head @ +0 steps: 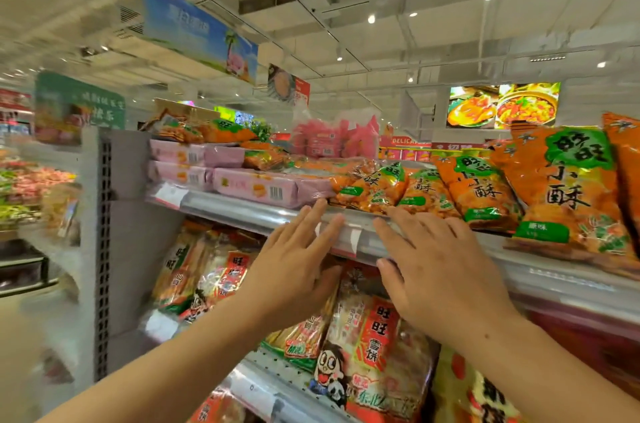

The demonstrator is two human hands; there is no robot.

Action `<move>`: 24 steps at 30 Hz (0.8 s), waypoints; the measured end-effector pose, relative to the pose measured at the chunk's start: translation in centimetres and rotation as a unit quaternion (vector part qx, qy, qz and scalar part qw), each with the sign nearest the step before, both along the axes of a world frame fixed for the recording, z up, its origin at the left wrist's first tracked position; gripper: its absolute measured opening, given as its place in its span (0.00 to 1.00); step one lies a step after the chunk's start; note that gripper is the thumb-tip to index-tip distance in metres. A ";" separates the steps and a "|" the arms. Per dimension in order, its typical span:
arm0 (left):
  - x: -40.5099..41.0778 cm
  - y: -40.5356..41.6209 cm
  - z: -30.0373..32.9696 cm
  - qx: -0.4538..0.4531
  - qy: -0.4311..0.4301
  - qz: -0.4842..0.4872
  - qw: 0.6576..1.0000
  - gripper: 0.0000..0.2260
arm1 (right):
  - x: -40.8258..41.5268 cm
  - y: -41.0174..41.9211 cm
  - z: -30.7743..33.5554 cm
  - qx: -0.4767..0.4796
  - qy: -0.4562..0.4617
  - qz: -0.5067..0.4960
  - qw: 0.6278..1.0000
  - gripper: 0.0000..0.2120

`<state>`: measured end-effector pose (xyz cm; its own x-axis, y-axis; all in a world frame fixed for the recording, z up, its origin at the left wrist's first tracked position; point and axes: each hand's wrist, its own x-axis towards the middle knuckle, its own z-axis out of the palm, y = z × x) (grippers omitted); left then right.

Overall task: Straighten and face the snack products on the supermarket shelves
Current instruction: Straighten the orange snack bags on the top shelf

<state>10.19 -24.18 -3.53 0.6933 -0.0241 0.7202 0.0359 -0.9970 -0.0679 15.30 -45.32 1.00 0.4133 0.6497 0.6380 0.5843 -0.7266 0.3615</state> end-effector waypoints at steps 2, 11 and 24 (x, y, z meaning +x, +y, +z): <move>-0.4 0.8 0.4 0.003 -0.007 -0.008 1.000 0.32 | -0.1 0.1 0.0 -0.011 -0.005 -0.010 1.000 0.26; -3.1 14.1 1.9 -0.048 -0.044 0.050 0.997 0.30 | -2.0 5.4 0.5 0.104 0.003 0.022 0.994 0.18; -1.9 28.2 0.3 0.041 -0.031 -0.076 0.996 0.25 | -2.9 30.8 4.4 0.075 0.018 -0.021 0.997 0.28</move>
<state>8.27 4.02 -3.19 0.6318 -0.1856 0.7526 -0.1083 -0.9825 -0.1514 12.45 -14.53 5.39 0.4620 0.5307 0.7106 0.5637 -0.7943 0.2267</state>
